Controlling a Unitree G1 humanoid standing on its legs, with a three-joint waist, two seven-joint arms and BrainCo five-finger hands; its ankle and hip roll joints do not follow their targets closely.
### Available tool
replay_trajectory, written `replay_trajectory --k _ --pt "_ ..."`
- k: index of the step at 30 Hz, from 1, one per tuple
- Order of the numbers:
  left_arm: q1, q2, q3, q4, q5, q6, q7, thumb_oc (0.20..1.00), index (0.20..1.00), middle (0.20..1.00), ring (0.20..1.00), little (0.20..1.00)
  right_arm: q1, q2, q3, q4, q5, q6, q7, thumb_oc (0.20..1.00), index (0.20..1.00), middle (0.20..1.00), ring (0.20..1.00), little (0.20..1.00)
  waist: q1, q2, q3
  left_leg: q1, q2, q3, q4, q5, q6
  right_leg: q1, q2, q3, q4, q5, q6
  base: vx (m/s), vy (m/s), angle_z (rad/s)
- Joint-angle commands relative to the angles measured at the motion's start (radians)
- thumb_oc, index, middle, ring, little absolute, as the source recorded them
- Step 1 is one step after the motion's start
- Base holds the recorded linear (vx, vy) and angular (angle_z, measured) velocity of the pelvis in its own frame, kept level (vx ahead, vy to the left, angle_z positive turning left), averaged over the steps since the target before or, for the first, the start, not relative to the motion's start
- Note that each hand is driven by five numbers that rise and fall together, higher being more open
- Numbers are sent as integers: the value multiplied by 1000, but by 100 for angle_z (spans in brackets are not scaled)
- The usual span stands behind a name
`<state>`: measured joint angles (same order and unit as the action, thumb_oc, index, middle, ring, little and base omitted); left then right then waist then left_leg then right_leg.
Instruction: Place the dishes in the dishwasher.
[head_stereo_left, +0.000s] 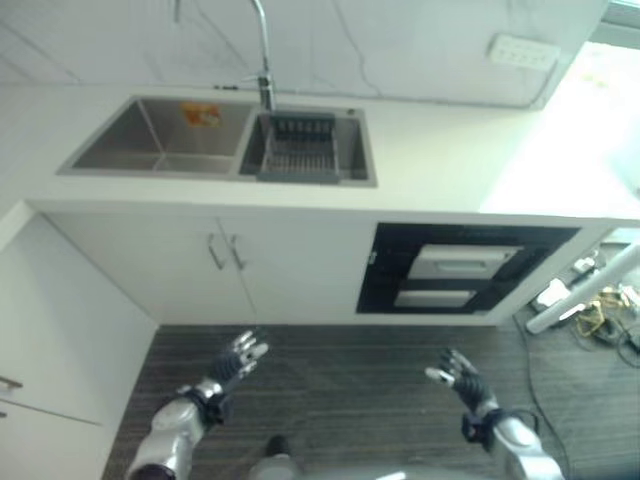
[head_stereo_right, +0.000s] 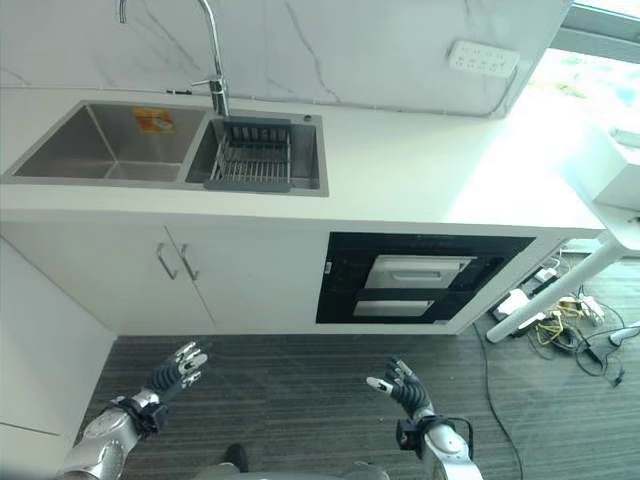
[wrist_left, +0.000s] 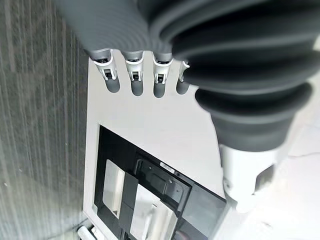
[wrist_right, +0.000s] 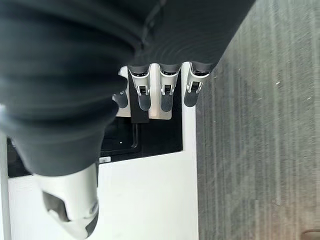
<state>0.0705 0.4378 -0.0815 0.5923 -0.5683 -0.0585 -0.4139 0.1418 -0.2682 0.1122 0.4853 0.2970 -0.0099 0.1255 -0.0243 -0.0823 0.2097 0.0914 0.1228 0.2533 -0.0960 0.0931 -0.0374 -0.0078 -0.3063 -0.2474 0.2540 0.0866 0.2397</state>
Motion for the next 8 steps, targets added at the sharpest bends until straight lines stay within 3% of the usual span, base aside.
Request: replay_trajectory --k 1,2,5,8 --pt "-42 -1 -13 -52 -7 -48 36 1000 1000 1000 1000 1000 -77 -59 18 -27 48 -61 10 1000 1000 1000 1000 1000 -22 36 7 57 -29 -61 9 -113 -15 29 114 32 -168 7 -44 -1 -67 5" --pt "-48 -2 -19 -56 -12 -47 46 1000 1000 1000 1000 1000 -76 -57 19 -24 49 -67 13 1000 1000 1000 1000 1000 -25 34 8 59 -31 -68 9 -116 -14 26 110 44 -169 26 -44 -1 -103 16" --pt "-59 -21 -22 -76 -4 -53 85 1000 1000 1000 1000 1000 -98 -66 34 -20 40 -69 4 1000 1000 1000 1000 1000 -16 29 -11 64 -30 -74 9 -116 -21 94 132 60 -290 7 -54 7 -97 39" --pt "-50 -35 -22 -92 7 -72 117 1000 1000 1000 1000 1000 -114 -77 36 -32 34 -53 3 1000 1000 1000 1000 1000 -10 27 -34 80 -31 -71 9 -125 -25 141 147 69 -326 -6 -69 51 -76 17"
